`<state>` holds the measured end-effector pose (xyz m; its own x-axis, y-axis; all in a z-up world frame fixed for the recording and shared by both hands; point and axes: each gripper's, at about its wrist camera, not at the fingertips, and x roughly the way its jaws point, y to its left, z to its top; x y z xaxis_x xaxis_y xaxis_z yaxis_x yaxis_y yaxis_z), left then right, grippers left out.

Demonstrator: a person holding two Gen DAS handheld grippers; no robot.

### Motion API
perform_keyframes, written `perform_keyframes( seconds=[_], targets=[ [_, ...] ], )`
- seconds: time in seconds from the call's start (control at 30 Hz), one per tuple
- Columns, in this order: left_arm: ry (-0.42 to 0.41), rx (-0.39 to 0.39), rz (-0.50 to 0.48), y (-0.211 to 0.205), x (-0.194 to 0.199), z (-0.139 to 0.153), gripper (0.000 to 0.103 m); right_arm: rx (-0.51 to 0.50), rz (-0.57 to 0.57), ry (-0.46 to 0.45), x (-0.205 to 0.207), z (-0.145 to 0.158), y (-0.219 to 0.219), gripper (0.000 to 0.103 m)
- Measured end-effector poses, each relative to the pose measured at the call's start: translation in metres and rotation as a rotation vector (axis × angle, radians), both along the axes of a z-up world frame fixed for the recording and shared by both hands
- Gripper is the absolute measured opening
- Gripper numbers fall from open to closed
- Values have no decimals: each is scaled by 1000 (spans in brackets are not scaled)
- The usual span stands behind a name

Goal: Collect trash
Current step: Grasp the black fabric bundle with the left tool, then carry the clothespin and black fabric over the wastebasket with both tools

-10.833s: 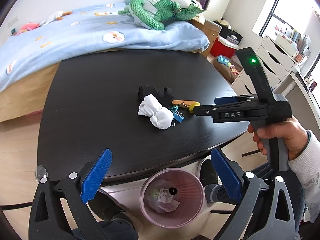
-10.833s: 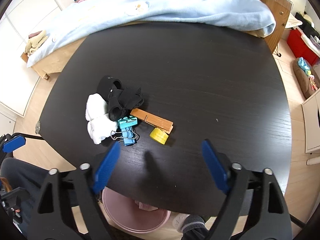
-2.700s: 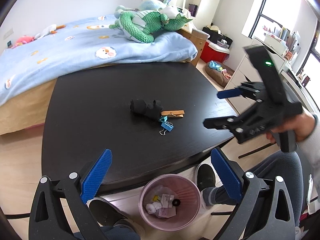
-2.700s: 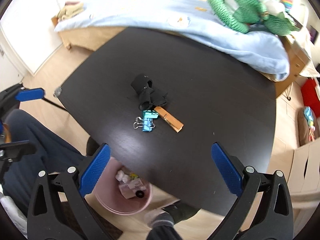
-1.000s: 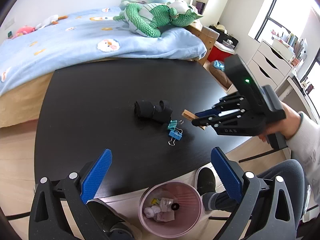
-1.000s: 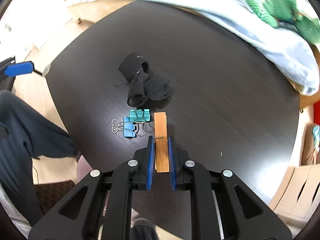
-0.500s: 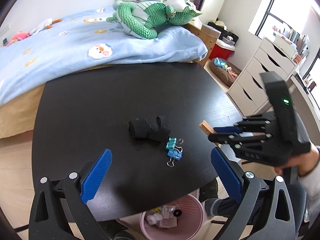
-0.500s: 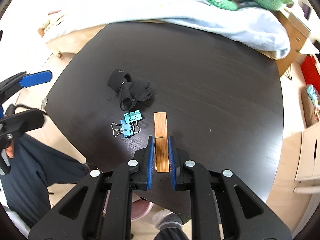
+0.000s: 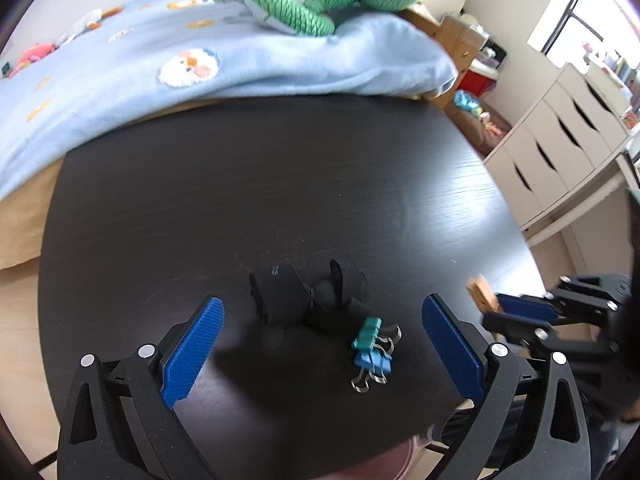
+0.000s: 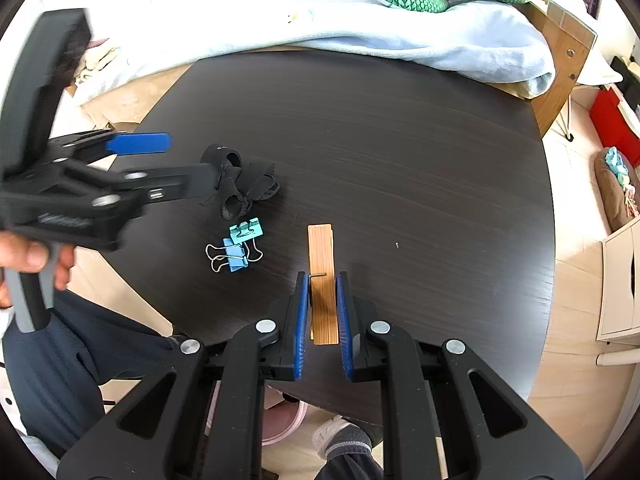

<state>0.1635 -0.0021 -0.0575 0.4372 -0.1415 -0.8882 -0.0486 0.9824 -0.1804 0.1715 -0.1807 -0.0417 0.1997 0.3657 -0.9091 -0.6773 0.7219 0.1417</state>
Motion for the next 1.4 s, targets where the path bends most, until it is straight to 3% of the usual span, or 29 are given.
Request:
perform_keyframes(
  seconds=[0.33,0.4,0.53,0.73,1.1,1.4],
  targets=[
    [110,25,42,-4,24,-43,95,0,-5,11,5,-7,-3,14],
    [119,26,45,-3,23,-45,81,1,-4,12,5,-8,-2,14],
    [109,38,42,-1,19,-42,68,0,-1,13,6,-10,0,14],
    [91,33,26,5,14,-40,62,2,1,10,5,-10,3,14],
    [12,66,2,12,-10,-4,59,13,7,-19,-6,7,8,14],
    [-61,77,-54,4,-61,34,59,40,16,-75,-35,42,6,14]
  ],
)
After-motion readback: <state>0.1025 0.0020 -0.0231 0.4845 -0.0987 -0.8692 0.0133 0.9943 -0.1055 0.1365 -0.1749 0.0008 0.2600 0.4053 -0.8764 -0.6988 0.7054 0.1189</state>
